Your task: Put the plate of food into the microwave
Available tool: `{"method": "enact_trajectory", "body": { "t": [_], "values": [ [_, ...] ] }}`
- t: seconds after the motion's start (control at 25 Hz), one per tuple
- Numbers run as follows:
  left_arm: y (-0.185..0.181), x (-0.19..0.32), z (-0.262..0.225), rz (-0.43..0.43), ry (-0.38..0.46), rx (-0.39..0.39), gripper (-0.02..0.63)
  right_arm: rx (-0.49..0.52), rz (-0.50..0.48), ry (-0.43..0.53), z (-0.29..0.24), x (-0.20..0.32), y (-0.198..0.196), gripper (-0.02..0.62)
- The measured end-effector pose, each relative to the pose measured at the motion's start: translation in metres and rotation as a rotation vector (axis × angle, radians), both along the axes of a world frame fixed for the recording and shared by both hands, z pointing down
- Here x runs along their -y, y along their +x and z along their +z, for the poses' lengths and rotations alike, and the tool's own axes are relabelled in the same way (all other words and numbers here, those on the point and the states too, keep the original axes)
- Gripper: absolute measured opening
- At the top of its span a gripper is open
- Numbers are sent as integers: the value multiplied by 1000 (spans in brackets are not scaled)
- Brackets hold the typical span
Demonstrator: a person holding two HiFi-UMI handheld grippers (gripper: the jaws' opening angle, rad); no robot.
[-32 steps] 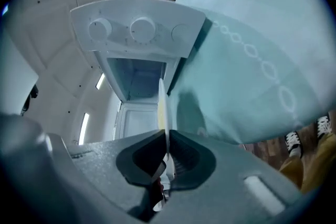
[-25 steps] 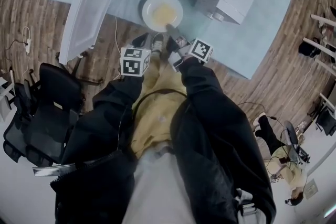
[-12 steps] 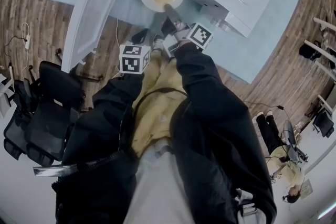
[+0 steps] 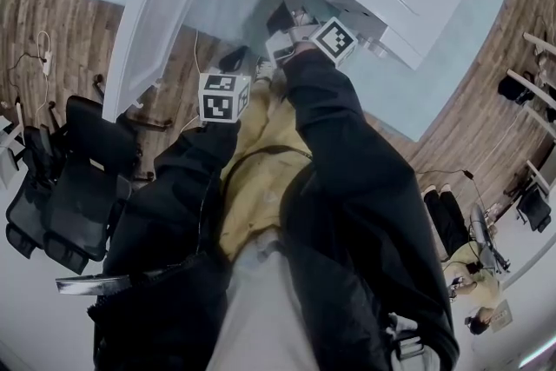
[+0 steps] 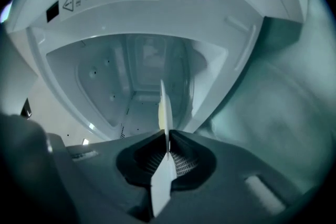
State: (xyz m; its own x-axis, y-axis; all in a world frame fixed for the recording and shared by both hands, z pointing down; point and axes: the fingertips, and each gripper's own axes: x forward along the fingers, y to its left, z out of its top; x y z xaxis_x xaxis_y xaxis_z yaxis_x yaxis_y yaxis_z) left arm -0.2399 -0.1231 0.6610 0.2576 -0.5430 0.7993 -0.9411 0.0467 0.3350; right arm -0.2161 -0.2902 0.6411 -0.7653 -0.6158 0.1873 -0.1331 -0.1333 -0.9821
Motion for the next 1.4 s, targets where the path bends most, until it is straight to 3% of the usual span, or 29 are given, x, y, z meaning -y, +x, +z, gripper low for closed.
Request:
{"method": "enact_trajectory", "body": {
  "t": [0.68,0.96,1.32,1.4],
  "values": [
    [1,-4,1,-13,-1,-5,2,-20,106,-73,15,17,11,17],
    [3,-6,0,-10,5,-5,2,-9,49,-47,4,7,1,87],
    [15,0,-17,10,57,1,2,-90,-108,46,-22,-44,4,86],
    [18,2,-24,18,74,4,2,-122,-153,54,-29,-62,9,57]
  ]
}}
